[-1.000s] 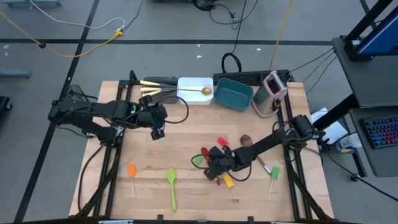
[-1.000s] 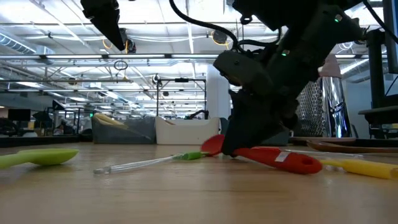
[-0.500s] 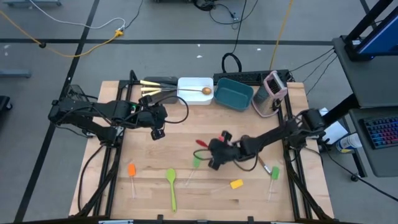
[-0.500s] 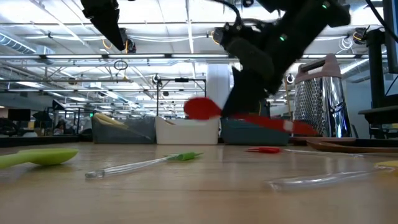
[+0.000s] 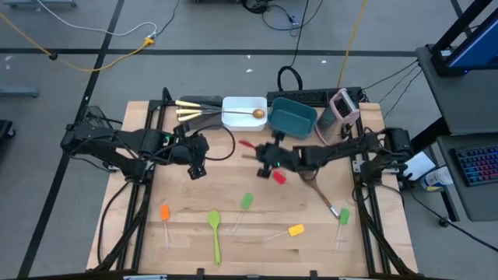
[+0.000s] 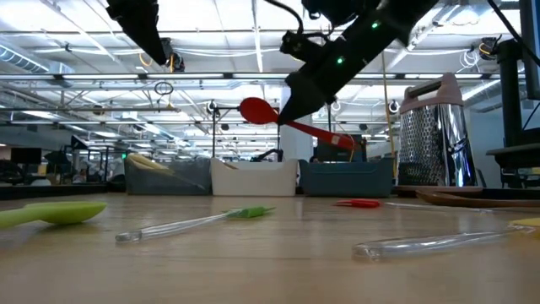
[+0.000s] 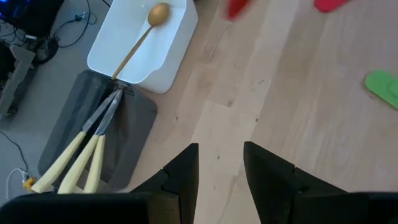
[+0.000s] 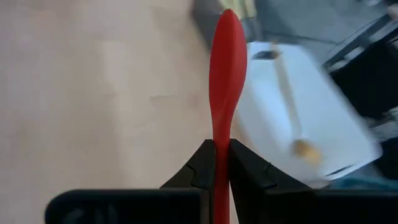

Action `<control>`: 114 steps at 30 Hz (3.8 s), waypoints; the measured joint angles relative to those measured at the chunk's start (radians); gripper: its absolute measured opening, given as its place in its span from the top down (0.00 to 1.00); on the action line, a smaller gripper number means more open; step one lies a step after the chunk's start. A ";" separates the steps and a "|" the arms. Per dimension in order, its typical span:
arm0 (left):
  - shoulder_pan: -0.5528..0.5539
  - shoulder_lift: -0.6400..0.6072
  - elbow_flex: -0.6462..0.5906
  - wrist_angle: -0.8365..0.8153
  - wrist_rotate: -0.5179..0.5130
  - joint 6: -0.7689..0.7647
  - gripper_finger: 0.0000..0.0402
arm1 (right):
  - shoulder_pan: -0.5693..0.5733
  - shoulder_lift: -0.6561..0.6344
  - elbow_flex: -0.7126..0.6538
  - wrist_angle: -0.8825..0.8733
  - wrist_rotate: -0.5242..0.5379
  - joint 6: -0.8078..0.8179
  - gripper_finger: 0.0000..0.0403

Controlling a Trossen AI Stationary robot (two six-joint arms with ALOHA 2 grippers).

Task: Pick & Place Kitchen Items
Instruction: Put the red serving spoon into the white bin

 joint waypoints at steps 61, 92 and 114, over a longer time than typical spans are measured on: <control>-0.011 0.000 0.000 0.002 -0.001 -0.025 0.67 | -0.497 0.358 0.296 0.120 -0.418 -0.706 0.74; -0.011 0.000 0.000 0.000 0.027 -0.037 0.67 | -0.487 0.080 0.295 -0.374 -0.050 -0.156 0.71; -0.011 0.000 0.000 0.000 0.027 -0.033 0.67 | -0.513 0.081 0.074 0.028 -0.202 -0.088 0.71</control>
